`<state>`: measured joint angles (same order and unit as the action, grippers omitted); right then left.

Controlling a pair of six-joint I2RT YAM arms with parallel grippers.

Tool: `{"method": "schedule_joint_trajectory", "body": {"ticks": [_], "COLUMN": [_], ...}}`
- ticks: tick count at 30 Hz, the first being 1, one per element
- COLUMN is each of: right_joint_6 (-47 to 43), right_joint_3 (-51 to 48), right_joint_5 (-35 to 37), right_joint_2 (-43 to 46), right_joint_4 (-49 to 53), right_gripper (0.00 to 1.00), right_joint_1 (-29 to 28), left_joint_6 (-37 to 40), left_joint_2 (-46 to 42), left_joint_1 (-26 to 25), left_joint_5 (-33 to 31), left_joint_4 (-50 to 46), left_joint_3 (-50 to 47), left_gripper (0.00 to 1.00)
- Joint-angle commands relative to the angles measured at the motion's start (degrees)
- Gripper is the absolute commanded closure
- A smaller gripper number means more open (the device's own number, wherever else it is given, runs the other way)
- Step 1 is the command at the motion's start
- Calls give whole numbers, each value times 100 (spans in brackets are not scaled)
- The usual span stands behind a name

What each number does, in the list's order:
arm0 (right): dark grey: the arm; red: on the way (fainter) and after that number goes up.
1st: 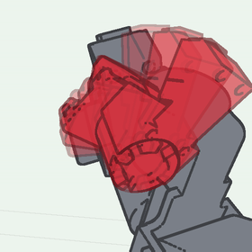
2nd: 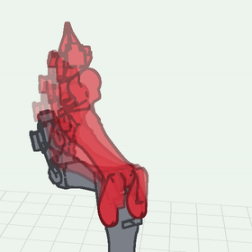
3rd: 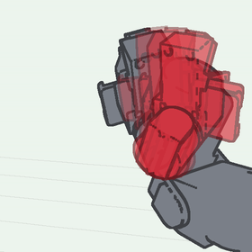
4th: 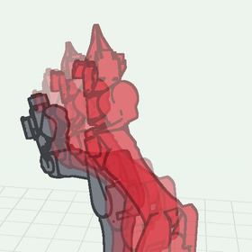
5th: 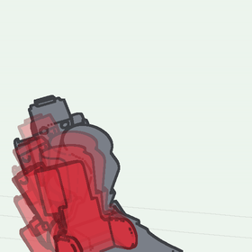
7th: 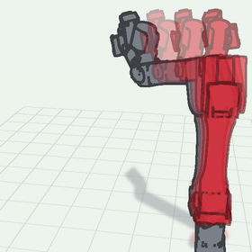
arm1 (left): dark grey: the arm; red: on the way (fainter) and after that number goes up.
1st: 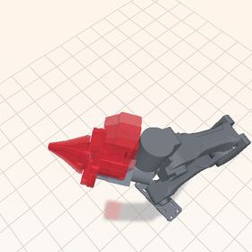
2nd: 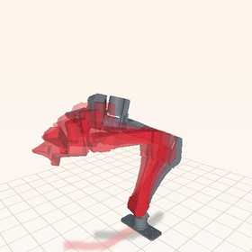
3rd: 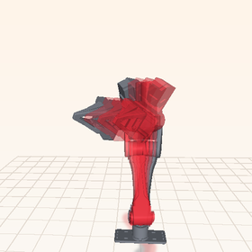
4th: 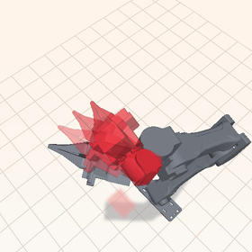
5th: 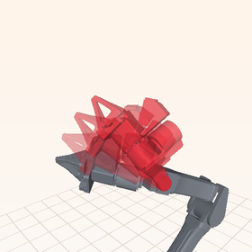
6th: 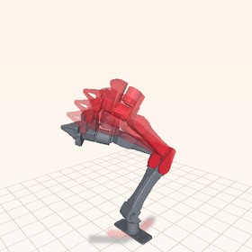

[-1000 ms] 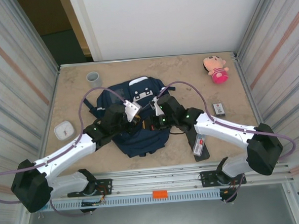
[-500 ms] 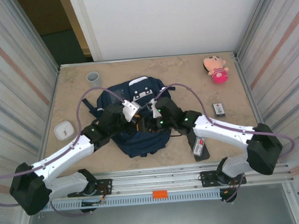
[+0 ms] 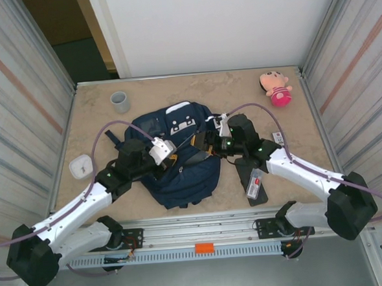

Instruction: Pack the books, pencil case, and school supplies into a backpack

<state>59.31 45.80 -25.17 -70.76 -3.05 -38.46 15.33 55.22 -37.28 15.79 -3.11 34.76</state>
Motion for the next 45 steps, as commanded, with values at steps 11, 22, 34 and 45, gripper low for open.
{"method": "schedule_joint_trajectory", "body": {"ticks": [11, 22, 34, 45], "right_joint_6": [942, 453, 70, -40], "right_joint_3": [-489, -303, -129, -25], "right_joint_5": [1161, 1719, 1840, 1796], "right_joint_2": [-40, 93, 273, 299], "right_joint_4": [-1304, -1148, -635, -644], "right_gripper": [100, 100, 100, 100], "right_joint_1": [-434, -647, -670, -763], "left_joint_6": [578, -2750, -5928, -6001], "left_joint_2": [517, -612, -1233, -354], "left_joint_1": [178, 166, -1653, -1920], "left_joint_5": [-506, -904, -2110, -2164], "left_joint_4": [191, -1294, -1704, -1319], "left_joint_3": [787, 877, -151, -49], "left_gripper": [100, 59, 59, 58]}}
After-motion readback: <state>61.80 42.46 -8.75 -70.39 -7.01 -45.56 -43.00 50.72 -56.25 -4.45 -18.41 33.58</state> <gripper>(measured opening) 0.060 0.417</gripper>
